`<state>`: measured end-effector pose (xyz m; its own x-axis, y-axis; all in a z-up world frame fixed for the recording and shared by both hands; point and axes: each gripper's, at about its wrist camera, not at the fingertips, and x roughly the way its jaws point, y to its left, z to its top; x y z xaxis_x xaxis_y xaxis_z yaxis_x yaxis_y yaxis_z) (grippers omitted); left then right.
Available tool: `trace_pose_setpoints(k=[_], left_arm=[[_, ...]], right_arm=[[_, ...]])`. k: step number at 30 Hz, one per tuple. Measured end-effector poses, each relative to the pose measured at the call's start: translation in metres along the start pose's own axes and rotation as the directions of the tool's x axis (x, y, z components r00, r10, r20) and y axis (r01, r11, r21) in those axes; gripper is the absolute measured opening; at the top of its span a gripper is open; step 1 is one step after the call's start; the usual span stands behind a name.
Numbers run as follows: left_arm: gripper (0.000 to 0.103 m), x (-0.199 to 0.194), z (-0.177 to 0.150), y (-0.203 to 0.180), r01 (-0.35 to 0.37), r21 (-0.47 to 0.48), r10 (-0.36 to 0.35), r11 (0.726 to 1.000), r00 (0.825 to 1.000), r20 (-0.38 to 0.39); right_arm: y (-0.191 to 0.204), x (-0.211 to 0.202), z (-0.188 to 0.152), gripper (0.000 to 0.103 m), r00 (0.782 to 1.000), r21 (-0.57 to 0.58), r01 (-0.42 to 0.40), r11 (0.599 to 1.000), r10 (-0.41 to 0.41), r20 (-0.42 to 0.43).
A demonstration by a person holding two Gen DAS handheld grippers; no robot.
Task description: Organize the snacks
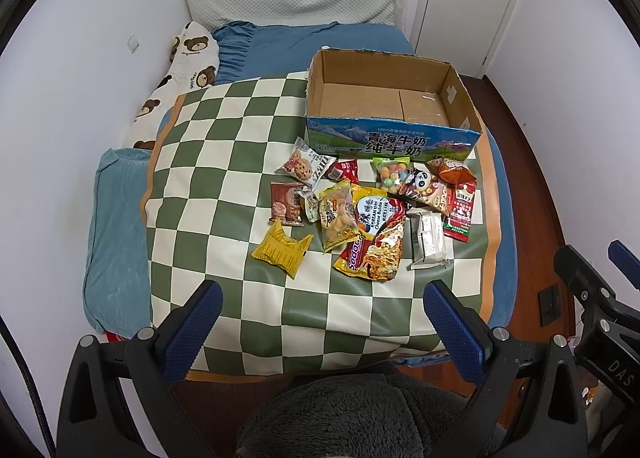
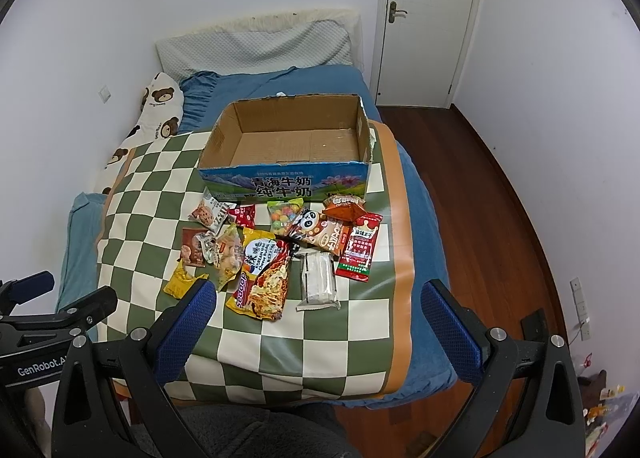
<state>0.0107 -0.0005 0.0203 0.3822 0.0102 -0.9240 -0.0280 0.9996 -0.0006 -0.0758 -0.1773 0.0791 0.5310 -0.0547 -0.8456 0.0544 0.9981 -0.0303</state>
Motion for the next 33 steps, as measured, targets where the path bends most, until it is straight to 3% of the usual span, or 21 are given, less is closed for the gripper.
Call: trace_pose_setpoints(k=[26, 33], left_arm=[[0.103, -0.002, 0.006, -0.005, 0.008, -0.001, -0.008, 1.0, 1.0, 0.002], [0.103, 0.027, 0.015, 0.01, -0.038, -0.025, 0.038, 0.999, 0.999, 0.021]], right_arm=[[0.001, -0.004, 0.0, 0.103, 1.0, 0.006, -0.006, 1.0, 0.006, -0.001], [0.0, 0.022, -0.001, 0.103, 0.997, 0.056, -0.059, 0.997, 0.061, -0.048]])
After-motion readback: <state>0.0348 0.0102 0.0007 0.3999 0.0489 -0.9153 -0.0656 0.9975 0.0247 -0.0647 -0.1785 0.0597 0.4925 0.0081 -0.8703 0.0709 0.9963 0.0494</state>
